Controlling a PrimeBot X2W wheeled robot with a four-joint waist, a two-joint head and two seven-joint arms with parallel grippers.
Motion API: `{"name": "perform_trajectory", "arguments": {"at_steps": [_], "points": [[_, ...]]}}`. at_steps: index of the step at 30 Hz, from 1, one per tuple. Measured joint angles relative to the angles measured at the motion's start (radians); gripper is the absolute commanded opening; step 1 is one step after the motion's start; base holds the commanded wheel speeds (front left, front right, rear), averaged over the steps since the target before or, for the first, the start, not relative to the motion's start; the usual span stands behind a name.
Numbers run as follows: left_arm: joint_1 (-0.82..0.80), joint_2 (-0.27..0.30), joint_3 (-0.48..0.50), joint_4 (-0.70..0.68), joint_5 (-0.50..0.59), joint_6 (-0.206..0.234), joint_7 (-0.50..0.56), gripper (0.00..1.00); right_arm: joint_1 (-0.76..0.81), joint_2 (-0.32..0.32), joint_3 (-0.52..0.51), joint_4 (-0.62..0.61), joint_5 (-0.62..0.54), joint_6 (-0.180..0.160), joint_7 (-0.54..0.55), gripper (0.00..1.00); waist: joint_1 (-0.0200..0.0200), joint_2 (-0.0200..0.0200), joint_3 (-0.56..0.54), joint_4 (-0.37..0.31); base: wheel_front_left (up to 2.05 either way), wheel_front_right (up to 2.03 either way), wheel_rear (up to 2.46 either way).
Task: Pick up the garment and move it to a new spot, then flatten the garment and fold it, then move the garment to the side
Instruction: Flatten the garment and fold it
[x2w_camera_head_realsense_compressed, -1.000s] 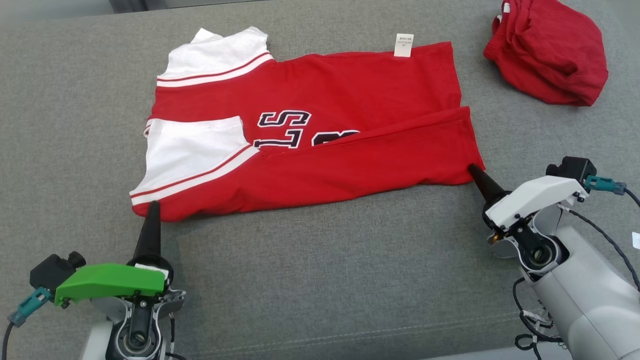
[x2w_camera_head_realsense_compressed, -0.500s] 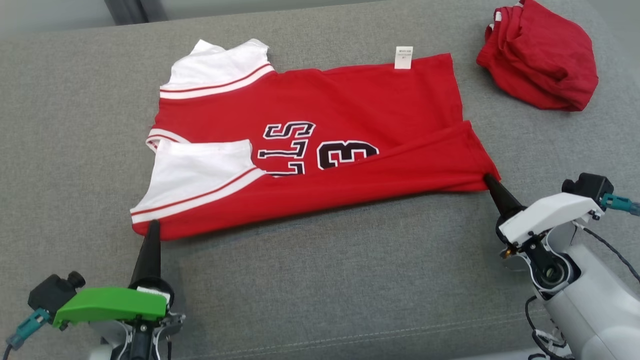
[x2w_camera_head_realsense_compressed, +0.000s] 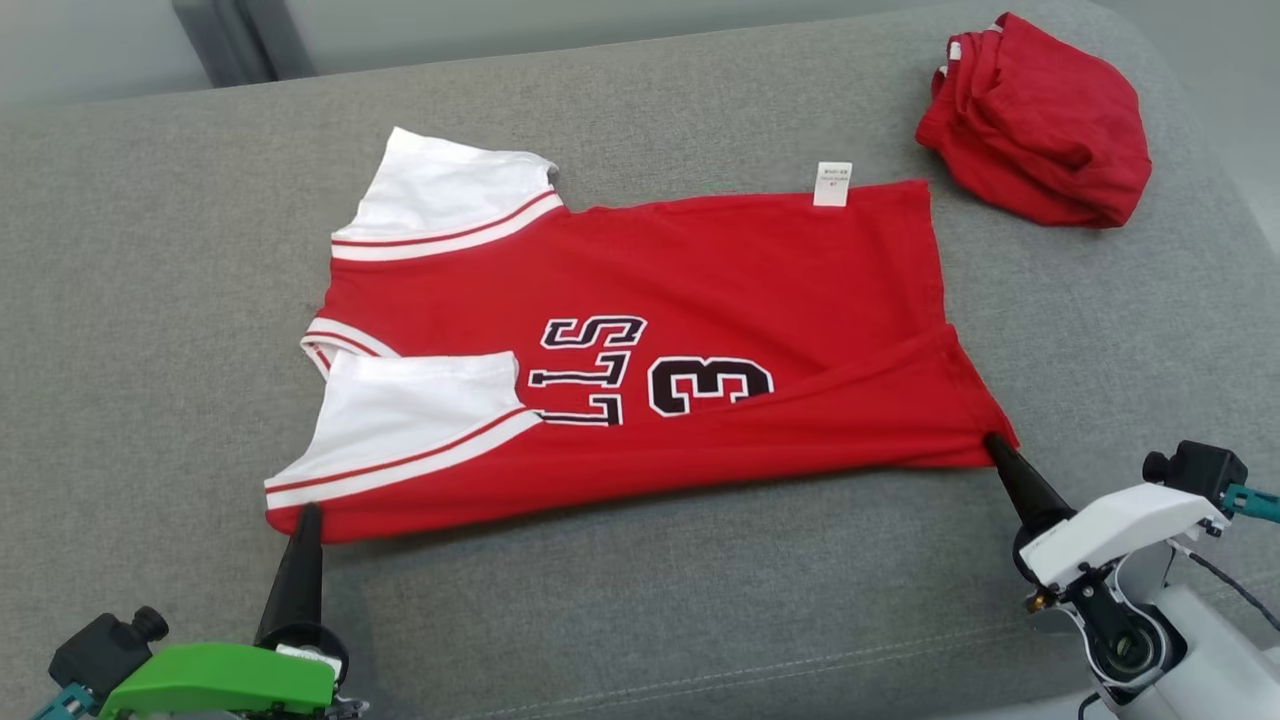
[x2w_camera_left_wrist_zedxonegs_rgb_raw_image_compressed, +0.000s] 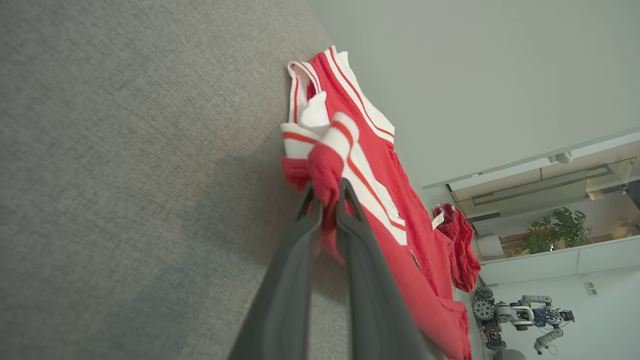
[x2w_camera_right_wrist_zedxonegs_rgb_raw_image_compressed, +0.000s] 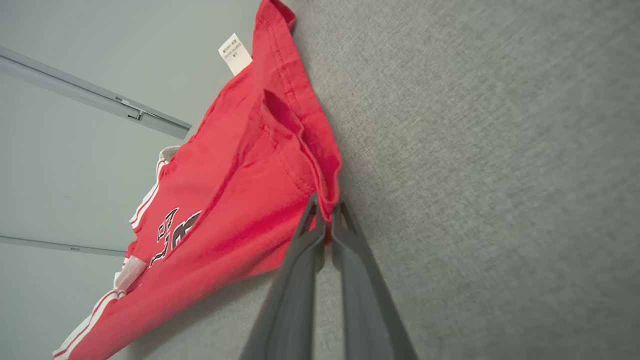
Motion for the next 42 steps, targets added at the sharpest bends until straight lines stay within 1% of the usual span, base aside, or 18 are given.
{"name": "perform_trajectory", "arguments": {"at_steps": [4,7,17,18,19,20,23,24,26,27,28,29,30,31,32,33,34,42], "points": [[0.029,0.009,0.0,-0.023,0.002,0.01,0.0,0.0,0.039,-0.011,0.0,-0.03,0.001,0.0,-0.007,0.0,0.0,0.0,-0.005,-0.015,0.0,0.0,0.0],[0.037,0.015,-0.008,-0.041,0.033,0.026,0.01,0.0,0.063,-0.029,-0.003,-0.055,0.01,0.0,-0.007,0.0,0.0,0.0,-0.009,-0.021,0.0,0.0,0.0],[0.033,0.049,-0.055,-0.008,0.119,0.095,0.041,0.0,0.076,-0.051,0.006,-0.085,-0.005,-0.003,-0.007,0.01,0.0,0.0,-0.011,-0.035,0.0,0.0,0.0],[0.028,0.054,-0.061,-0.003,0.125,0.099,0.044,0.0,0.076,-0.051,0.006,-0.088,-0.005,-0.004,-0.007,0.11,0.0,0.0,-0.01,-0.036,0.0,0.0,0.0],[0.02,0.055,-0.064,0.003,0.128,0.104,0.044,0.0,0.075,-0.051,0.006,-0.09,-0.005,-0.005,-0.007,0.15,0.0,0.0,-0.009,-0.036,0.0,0.0,0.0],[0.01,0.054,-0.068,0.009,0.131,0.109,0.044,0.0,0.075,-0.051,0.007,-0.092,-0.005,-0.007,-0.007,0.24,0.0,0.0,-0.009,-0.036,0.0,0.0,0.0],[-0.019,0.053,-0.077,0.026,0.152,0.122,0.047,0.0,0.075,-0.051,0.007,-0.093,-0.005,-0.014,-0.007,0.42,0.0,0.0,-0.006,-0.037,0.0,0.0,0.0],[-0.026,0.053,-0.078,0.033,0.155,0.129,0.054,0.01,0.075,-0.051,0.008,-0.093,-0.005,-0.021,-0.007,0.47,0.0,0.0,-0.005,-0.037,0.0,0.0,0.0],[-0.031,0.053,-0.077,0.054,0.164,0.149,0.054,0.07,0.075,-0.051,0.01,-0.093,-0.007,-0.022,-0.007,0.98,0.0,0.0,-0.002,-0.039,0.0,0.0,0.0],[-0.03,0.053,-0.076,0.059,0.168,0.157,0.054,0.13,0.075,-0.051,0.014,-0.094,-0.013,-0.022,-0.005,1.0,0.0,0.0,0.0,-0.041,0.0,0.0,0.0],[-0.03,0.053,-0.076,0.062,0.168,0.157,0.054,0.22,0.075,-0.049,0.014,-0.095,-0.014,-0.03,-0.004,1.0,0.0,0.0,0.003,-0.043,0.0,0.0,0.0],[-0.031,0.053,-0.075,0.063,0.168,0.159,0.054,0.34,0.075,-0.05,0.013,-0.093,-0.014,-0.038,-0.004,1.0,0.0,0.0,0.006,-0.046,0.0,0.0,0.0],[-0.031,0.053,-0.075,0.064,0.168,0.161,0.055,0.34,0.076,-0.052,0.01,-0.093,-0.014,-0.04,-0.005,1.0,0.0,0.0,0.009,-0.048,0.0,0.0,0.0],[-0.031,0.053,-0.073,0.066,0.168,0.168,0.058,0.46,0.076,-0.053,0.006,-0.093,-0.013,-0.04,-0.007,1.0,0.0,0.0,0.012,-0.05,0.0,0.0,0.0],[-0.031,0.053,-0.069,0.069,0.168,0.17,0.059,0.63,0.076,-0.054,0.002,-0.094,-0.013,-0.043,-0.008,1.0,0.0,0.0,0.015,-0.051,0.0,0.0,0.0],[-0.03,0.053,-0.064,0.07,0.168,0.173,0.059,0.85,0.076,-0.055,-0.002,-0.093,-0.013,-0.043,-0.009,1.0,0.0,0.0,0.018,-0.053,0.0,0.0,0.0],[-0.03,0.053,-0.06,0.071,0.168,0.176,0.059,1.0,0.076,-0.056,-0.007,-0.093,-0.012,-0.044,-0.014,1.0,0.0,0.0,0.02,-0.054,0.0,0.0,0.0],[0.006,0.059,-0.026,0.02,0.17,0.191,0.052,1.0,0.089,-0.079,-0.04,-0.108,-0.011,-0.056,-0.044,1.0,0.0,0.0,0.024,-0.054,0.0,0.0,0.0]]}}
